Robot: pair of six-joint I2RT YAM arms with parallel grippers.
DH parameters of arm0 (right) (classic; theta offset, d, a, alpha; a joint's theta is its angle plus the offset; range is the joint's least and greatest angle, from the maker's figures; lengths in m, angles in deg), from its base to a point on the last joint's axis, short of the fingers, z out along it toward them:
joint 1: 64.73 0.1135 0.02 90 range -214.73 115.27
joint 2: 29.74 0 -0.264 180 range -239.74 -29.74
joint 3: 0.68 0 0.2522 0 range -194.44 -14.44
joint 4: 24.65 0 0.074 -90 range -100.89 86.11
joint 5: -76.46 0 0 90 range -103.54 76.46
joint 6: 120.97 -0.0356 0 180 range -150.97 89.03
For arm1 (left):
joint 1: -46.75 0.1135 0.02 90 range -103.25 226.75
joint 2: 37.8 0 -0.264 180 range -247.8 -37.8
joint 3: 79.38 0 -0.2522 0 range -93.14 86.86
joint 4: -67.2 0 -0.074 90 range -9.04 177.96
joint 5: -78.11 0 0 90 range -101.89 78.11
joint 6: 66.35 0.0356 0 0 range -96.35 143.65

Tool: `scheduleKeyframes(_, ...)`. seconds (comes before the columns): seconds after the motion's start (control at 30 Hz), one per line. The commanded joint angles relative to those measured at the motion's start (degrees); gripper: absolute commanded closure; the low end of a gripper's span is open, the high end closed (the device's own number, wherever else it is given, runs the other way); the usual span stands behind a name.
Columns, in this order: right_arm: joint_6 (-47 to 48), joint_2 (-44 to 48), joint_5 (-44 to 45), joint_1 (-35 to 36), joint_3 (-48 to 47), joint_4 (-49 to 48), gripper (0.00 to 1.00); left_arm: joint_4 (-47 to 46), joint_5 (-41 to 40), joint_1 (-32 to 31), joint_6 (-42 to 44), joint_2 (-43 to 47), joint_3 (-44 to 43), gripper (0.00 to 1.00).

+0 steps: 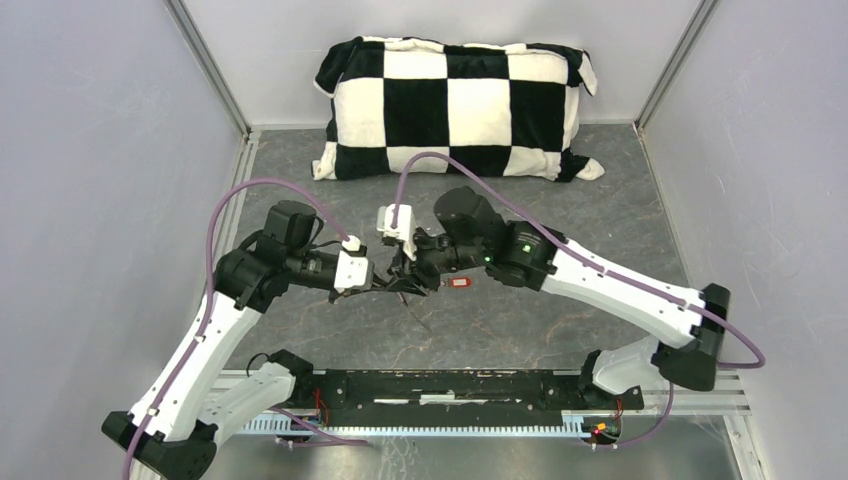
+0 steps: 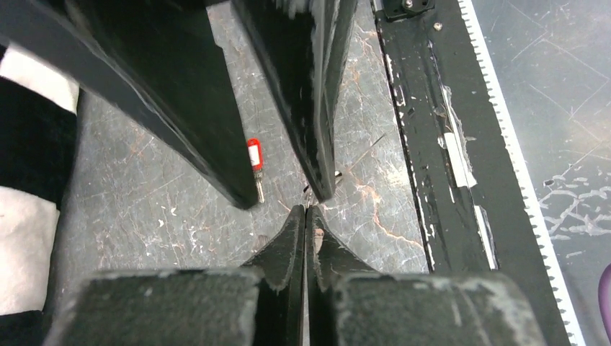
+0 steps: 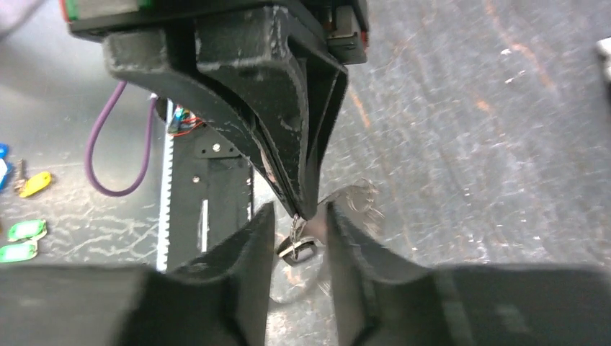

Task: Put the keys on the keyring

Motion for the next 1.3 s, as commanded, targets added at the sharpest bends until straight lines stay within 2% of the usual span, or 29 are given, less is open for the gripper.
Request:
scheduleKeyframes(0.0, -3.2, 10.2, 5.2, -3.1, 7.7, -11.3, 0.56, -9.3, 2.0, -0.2, -7.7, 2.7, 0.8, 0.98)
scheduleKeyframes(0.13, -5.6, 21.0, 7.4, -5.9, 21.8, -24.5, 0.46, -23.4, 2.6, -0.2, -22.2, 6.4, 3.3, 0.98)
scheduleKeyframes(0.23, -6.4, 25.6, 8.2, -6.1, 28.8, -29.4, 0.43, -31.6, 3.0, -0.2, -30.7, 8.3, 5.5, 0.98)
scheduleKeyframes(0.47, -13.0, 27.5, 2.4, -6.2, 34.1, -43.1, 0.32, -35.3, 4.9, -0.1, -36.8, 7.8, 4.5, 0.98)
scheduleKeyframes(0.73, -22.3, 28.8, 2.2, -6.2, 39.3, -56.0, 0.30, -43.3, 2.9, -0.2, -46.3, 8.7, 5.4, 0.98)
scheduleKeyframes(0.9, -24.2, 28.7, 2.9, -6.1, 41.1, -57.6, 0.27, -47.5, 1.6, -0.2, -50.0, 9.7, 6.5, 0.98)
scheduleKeyframes(1.03, -23.6, 29.3, 3.7, -6.0, 41.6, -58.2, 0.26, -47.0, 1.3, -0.1, -50.0, 10.0, 6.7, 0.98)
scheduleKeyframes(1.27, -21.4, 27.6, 4.7, -5.3, 39.7, -57.8, 0.28, -49.3, -0.6, -0.2, -53.1, 10.5, 7.8, 0.98)
